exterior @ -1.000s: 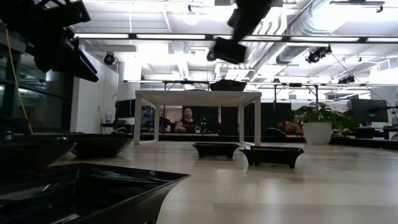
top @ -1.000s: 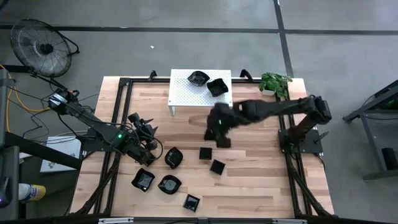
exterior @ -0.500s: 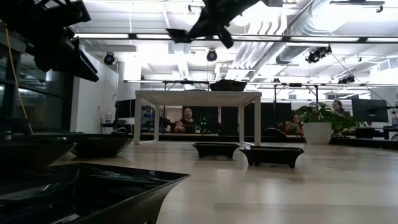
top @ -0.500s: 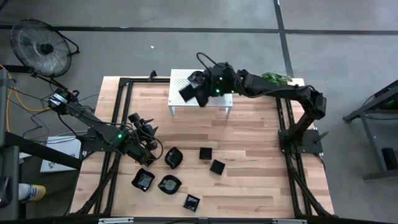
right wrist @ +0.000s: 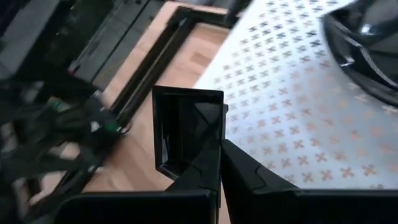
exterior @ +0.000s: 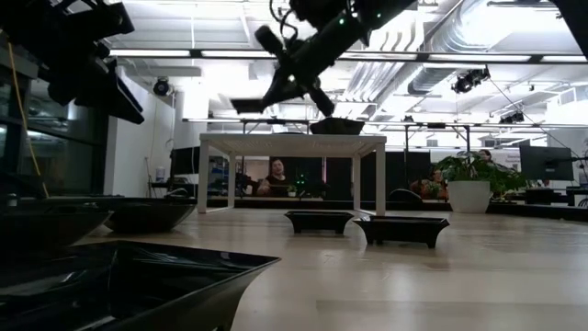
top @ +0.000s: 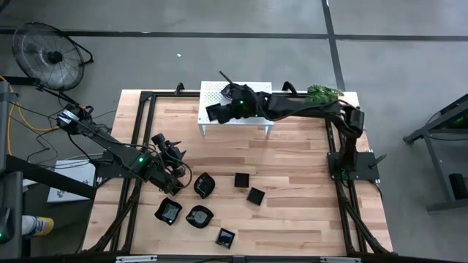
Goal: Pick & Place Mini shaped plates
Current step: Put the black square plate on the shelf
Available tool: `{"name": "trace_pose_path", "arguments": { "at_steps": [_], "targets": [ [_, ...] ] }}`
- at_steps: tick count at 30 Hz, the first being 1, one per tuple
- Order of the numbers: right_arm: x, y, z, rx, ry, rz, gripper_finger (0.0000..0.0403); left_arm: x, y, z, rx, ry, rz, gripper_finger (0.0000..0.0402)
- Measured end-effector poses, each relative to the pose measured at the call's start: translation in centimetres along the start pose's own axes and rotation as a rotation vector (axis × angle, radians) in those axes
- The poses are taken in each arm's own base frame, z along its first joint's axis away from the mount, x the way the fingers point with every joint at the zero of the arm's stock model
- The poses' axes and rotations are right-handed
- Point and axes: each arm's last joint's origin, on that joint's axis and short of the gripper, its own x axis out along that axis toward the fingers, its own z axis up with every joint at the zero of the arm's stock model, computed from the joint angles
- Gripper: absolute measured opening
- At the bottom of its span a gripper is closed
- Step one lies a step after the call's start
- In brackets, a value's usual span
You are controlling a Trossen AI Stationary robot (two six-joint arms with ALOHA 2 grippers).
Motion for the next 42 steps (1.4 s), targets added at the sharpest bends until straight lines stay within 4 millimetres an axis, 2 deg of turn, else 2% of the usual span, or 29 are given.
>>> {"name": "trace_pose_path", "arguments": {
  "at_steps": [9,16,19,31,42],
  "targets": [
    [0.3,-0.2,0.2,0.091,-0.05,-0.034,0.0,0.0,-0.1,0.0,-0.021,0.016,-0.022,0.0189],
    [0.2,0.7,0.3,0.084,-0.049,0.072,0.0,0.0,-0.1,0.0,-0.029,0.023,-0.03,0.0189],
    [0.2,1.1,0.0,0.051,-0.068,0.06,0.0,0.0,-0.1,0.0,-0.029,0.023,-0.03,0.0189],
    [-0.3,3.5,-2.6,0.113,-0.177,-0.017,0.0,0.0,-0.1,0.0,-0.037,0.031,-0.037,0.0189],
    [-1.0,6.5,-7.1,0.273,-0.384,-0.12,0.0,0.0,-0.2,-0.2,-0.023,0.071,-0.07,0.0189]
  ]
}}
